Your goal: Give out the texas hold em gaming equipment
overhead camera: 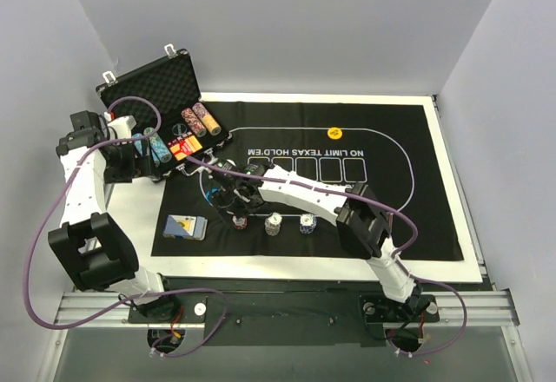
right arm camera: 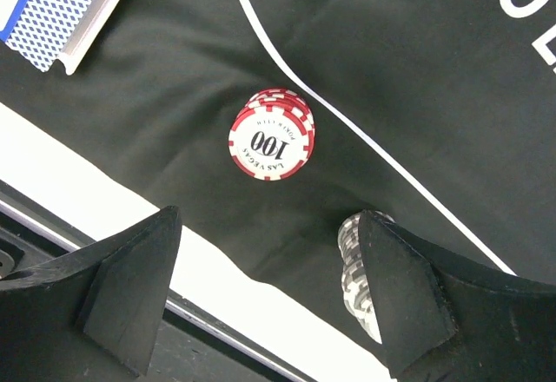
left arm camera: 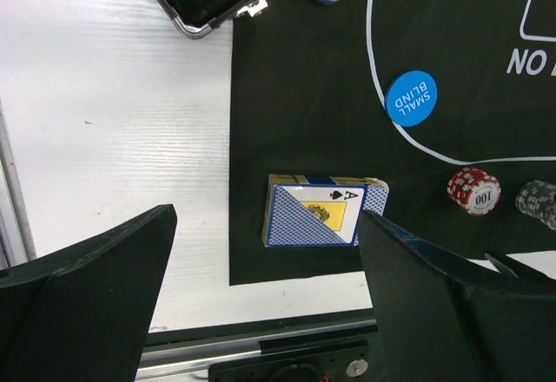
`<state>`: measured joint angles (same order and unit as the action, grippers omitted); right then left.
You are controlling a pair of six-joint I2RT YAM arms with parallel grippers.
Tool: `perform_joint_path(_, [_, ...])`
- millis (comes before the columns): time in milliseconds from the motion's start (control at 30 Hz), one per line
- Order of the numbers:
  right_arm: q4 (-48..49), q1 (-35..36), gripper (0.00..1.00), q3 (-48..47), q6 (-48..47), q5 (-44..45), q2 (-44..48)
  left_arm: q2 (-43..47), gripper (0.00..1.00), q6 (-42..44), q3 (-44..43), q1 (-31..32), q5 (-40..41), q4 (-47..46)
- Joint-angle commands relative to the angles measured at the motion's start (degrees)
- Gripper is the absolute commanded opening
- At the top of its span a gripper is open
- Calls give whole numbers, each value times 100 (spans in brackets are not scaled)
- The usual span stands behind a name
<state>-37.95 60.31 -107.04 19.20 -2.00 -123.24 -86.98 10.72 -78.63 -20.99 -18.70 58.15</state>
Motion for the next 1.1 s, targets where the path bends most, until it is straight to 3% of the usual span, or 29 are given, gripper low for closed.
perform_joint_path(0, [-283,51,78,-299,-22,-108,-200,-12,97,-88,-355,-54,-195,47])
perform_joint_path(333, [-169,7,77,-510,57,-230,-675,128,97,-26,-249,-54,-81,-23])
perform_joint_path(800, [86,-81,58,-256,198,-283,-728,164,97,18,-161,-63,15,-85])
perform_joint_path(1067, [192,-134,56,-124,233,-266,-710,173,97,44,-100,-72,42,-137])
